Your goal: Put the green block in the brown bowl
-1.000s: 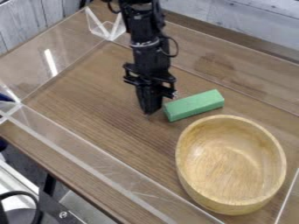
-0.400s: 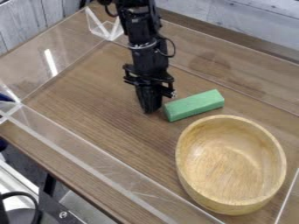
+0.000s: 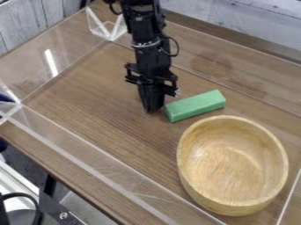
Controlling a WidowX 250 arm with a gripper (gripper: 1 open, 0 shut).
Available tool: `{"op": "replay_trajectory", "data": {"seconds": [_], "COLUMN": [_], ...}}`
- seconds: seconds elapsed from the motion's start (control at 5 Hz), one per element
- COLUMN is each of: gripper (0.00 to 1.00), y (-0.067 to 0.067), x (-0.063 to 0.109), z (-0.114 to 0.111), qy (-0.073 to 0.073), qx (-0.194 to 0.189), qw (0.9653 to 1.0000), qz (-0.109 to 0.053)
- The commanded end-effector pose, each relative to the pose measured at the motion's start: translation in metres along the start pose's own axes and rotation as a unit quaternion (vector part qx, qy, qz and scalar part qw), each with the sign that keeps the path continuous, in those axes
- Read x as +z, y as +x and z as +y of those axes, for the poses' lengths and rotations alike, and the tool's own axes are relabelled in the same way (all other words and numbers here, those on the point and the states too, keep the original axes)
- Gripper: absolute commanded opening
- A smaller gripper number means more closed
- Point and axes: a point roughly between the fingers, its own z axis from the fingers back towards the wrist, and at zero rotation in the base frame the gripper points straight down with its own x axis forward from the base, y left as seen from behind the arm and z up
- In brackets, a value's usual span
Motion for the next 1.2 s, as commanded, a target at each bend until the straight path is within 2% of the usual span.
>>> {"op": "replay_trajectory", "data": {"seconds": [0.0,0.6,0.8,1.0], "gripper": [0.0,0.0,0.0,0.0], "y": [0.005,0.004,0.003,0.002], "x": [0.004,0.015,0.01,0.028], "z": [-0.001,-0.019,-0.018,-0.023], "qy": [0.011,-0.002,0.002,-0.002], "qx": [0.017,-0.026,-0.023,-0.036], "qw": [0.9997,0.9996,0.9997,0.9992], "qz": [-0.011,-0.012,-0.011,-0.018]}}
